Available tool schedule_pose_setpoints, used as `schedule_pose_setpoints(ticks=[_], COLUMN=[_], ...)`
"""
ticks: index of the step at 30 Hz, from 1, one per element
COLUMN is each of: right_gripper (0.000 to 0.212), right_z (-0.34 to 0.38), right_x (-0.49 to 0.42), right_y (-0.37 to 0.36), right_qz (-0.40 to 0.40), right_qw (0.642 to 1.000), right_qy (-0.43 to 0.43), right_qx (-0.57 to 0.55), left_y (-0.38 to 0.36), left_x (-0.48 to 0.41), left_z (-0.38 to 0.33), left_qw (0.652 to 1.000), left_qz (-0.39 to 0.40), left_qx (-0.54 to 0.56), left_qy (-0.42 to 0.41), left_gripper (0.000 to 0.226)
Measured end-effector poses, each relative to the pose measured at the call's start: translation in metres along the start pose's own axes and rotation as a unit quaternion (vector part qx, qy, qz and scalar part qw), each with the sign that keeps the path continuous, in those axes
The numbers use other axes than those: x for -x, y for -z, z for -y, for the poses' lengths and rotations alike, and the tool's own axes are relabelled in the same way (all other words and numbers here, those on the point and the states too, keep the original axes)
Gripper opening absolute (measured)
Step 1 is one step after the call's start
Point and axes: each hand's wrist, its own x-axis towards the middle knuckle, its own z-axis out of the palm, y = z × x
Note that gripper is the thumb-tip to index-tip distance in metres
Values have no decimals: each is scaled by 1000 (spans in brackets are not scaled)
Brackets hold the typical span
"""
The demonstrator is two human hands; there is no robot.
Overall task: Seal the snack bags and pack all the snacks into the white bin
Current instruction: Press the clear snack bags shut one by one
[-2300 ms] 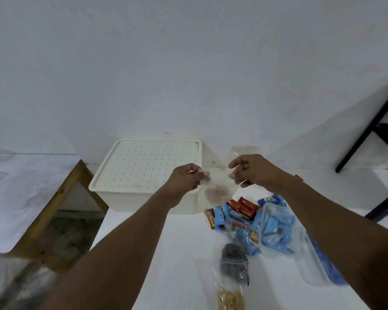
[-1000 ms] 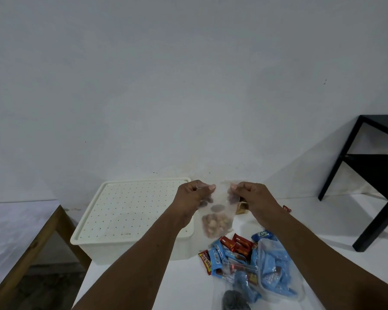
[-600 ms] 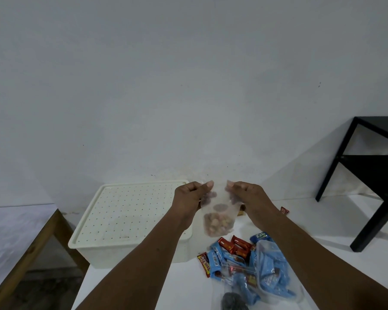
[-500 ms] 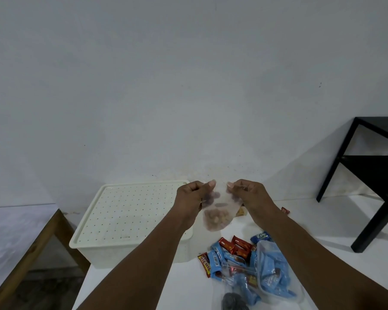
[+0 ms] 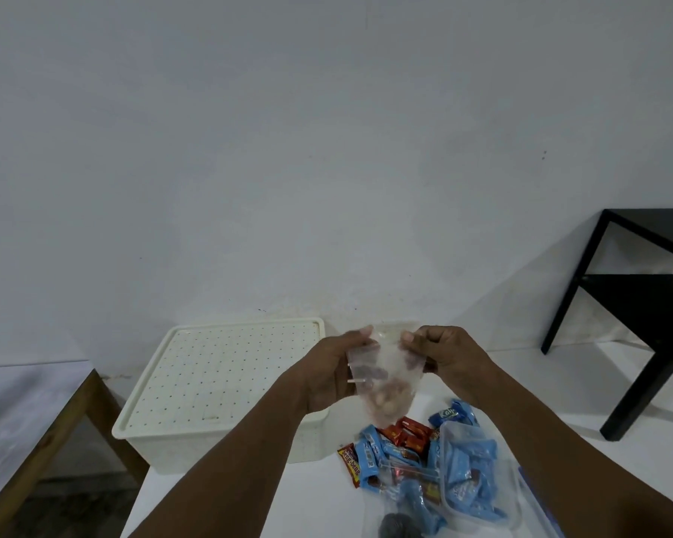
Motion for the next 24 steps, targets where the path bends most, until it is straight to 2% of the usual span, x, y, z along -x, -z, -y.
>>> schedule_pose_setpoints(ticks=[1,3,6,9,13,17,20,24], right_gripper=[49,58,53,50,42,39,40,49], right_z=[2,5,11,13,8,4,4,3], right_x=[0,-1,-5,-6,-3,-1,-1,-4], right_y=[2,4,4,3,0,-2,-4,-14], right_qz=[11,21,22,24,-3,-27,-39,-153], right_qw=[1000,998,998,998,998,998,998,986], right_qy=[-4,-10,-5,5,14,8,8,-35], right_qx=[22,51,58,64,61,51,54,58], left_y=[2,2,0,-2,-7,-5,-4,-6], left_x=[1,1,0,-1,-4,-4,-4,-5], left_z=[1,4,9,9,8,10,10,12], left_qw=[999,995,993,994,996,996,993,991], left_qz=[20,60,85,92,66,45,23,2], left_qx=[12,7,7,-4,-54,-79,-113,-125], left_qy=[38,74,76,62,28,-6,-24,-38], left_gripper=[39,42,34,42,42,21,17,26])
